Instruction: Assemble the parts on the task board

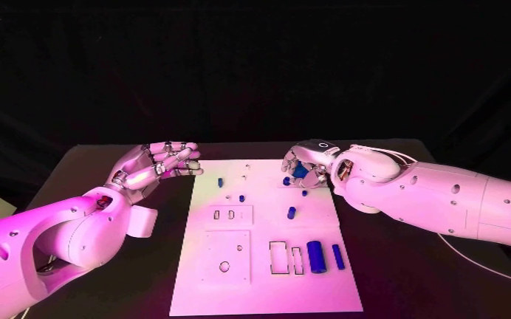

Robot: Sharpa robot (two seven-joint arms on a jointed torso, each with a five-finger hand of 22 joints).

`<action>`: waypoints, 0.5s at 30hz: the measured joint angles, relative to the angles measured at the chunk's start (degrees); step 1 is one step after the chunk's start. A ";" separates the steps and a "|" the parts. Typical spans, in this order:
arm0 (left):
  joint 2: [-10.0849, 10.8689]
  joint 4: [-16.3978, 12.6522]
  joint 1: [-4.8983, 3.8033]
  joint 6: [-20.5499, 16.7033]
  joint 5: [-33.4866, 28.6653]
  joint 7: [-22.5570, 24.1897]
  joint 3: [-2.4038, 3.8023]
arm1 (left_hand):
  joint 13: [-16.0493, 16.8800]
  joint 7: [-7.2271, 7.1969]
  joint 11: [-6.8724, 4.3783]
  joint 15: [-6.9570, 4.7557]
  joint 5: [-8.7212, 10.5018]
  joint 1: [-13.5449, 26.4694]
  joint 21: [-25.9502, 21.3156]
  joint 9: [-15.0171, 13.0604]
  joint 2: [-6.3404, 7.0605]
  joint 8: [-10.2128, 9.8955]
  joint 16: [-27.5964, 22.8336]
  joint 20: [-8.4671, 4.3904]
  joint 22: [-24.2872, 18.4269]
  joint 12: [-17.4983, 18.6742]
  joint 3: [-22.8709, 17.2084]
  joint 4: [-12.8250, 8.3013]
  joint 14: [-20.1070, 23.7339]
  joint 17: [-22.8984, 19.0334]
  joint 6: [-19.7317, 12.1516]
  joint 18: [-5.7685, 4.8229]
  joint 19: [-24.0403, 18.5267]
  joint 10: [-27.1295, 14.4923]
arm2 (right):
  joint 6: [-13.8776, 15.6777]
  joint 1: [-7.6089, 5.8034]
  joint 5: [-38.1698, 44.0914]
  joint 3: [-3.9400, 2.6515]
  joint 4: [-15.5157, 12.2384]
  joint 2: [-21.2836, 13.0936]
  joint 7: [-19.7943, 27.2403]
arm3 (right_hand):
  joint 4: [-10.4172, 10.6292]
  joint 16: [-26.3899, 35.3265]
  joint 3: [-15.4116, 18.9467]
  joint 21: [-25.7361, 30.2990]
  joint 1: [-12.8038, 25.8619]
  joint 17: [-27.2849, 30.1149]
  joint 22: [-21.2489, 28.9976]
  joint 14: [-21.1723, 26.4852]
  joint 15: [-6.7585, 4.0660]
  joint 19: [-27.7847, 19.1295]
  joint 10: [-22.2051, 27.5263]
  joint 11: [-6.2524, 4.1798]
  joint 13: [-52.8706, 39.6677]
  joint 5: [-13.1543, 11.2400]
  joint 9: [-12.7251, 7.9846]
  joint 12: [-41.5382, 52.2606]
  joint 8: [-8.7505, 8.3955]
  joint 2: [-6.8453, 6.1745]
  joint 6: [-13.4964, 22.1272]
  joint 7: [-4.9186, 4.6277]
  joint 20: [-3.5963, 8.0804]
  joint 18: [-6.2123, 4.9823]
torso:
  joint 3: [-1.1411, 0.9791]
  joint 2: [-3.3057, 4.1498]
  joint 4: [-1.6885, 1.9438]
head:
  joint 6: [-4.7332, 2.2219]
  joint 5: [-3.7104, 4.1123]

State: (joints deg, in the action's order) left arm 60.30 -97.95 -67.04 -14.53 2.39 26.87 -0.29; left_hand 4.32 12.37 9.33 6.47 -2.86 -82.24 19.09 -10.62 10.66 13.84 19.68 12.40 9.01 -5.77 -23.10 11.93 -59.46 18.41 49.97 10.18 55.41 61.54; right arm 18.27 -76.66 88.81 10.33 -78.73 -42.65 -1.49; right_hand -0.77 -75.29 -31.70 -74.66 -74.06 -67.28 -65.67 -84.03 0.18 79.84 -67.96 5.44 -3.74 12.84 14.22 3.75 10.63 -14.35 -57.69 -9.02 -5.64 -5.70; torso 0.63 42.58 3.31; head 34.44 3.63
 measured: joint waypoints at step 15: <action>0.40 -0.35 -0.20 0.08 0.01 -0.13 0.13 | 0.00 0.00 -0.01 -0.20 0.00 0.23 0.15 -0.03 0.22 0.00 0.24 0.00 0.03 0.00 0.00 0.00 0.20 0.17 0.00 0.00 0.00 -0.43 | -0.65 0.12 1.87 0.00 1.84 1.25 -1.80 | 0.47 -0.88 -0.15 -0.39 0.00 -0.75 -0.94 0.00 0.00 0.20 0.41 0.00 0.00 0.00 0.20 0.00 0.00 0.00 0.21 0.21 -0.20 0.86 | 0.00 0.99 0.52 | -0.13 0.30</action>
State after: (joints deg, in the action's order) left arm 60.70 -98.30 -67.24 -14.45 2.40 26.74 -0.16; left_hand 4.32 12.37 9.32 6.27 -2.86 -82.01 19.24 -10.65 10.88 13.84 19.91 12.40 9.04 -5.77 -23.10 11.93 -59.26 18.58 49.98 10.17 55.40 61.11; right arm 17.61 -76.55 90.68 10.33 -76.89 -41.40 -3.28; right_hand -0.31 -76.16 -31.85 -75.06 -74.06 -68.03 -66.61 -84.03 0.18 80.04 -67.55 5.43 -3.74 12.84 14.42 3.75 10.63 -14.35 -57.48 -8.82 -5.85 -4.84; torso 0.63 43.57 3.82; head 34.30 3.93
